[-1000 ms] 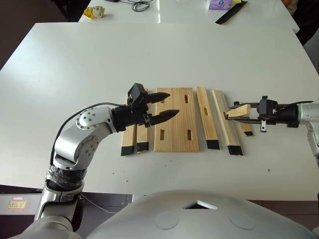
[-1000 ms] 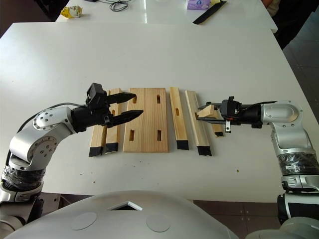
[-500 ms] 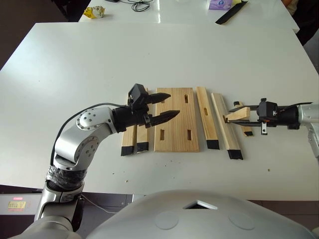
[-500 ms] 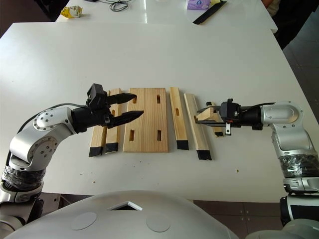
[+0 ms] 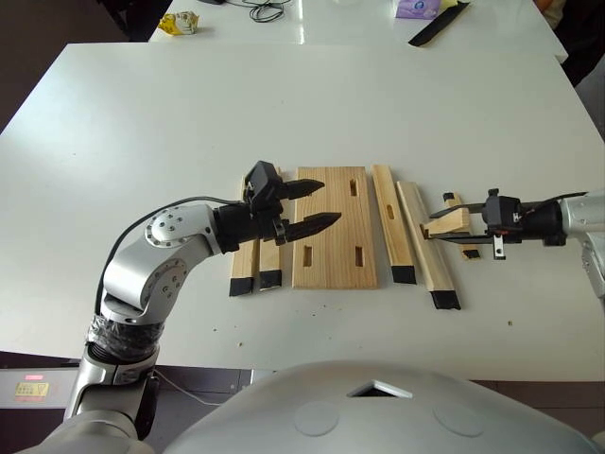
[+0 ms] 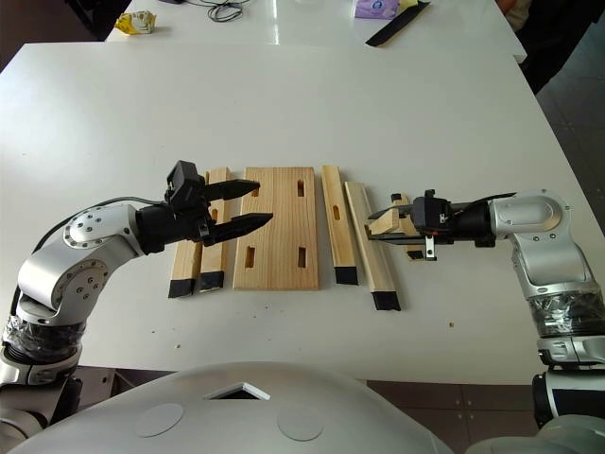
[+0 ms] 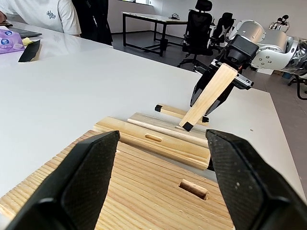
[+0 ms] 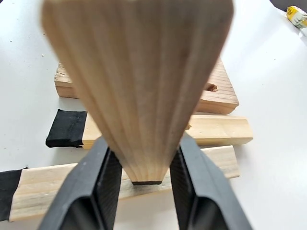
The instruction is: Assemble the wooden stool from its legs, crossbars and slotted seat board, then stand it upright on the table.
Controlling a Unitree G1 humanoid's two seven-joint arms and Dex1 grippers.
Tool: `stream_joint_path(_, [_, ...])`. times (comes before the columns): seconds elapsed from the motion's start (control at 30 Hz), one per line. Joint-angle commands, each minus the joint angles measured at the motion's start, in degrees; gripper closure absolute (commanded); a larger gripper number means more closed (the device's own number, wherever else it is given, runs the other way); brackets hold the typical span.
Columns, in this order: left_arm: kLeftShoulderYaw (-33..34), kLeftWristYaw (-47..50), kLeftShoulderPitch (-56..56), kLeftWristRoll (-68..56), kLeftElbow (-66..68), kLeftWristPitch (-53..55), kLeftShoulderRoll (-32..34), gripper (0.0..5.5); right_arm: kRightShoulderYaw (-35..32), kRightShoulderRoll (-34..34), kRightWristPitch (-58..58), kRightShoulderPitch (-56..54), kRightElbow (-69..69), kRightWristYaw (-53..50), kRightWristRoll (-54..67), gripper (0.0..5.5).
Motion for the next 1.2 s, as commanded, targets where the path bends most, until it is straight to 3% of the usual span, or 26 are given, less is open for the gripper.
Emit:
stream_joint_path(0.03, [-0.5,-0.4,-0.3,-0.2,-0.5,0.6,0.8,2.18,1.4,0.0,2.2,0.5,-1.0,1.7,0.0,4.19])
stream_joint_path(1.2, [-1.8,-3.9,-2.1,0.1,0.6,0.4,2.5,2.18,2.4,3.0,4.7,-1.0,0.1,1.8,-0.5,4.19])
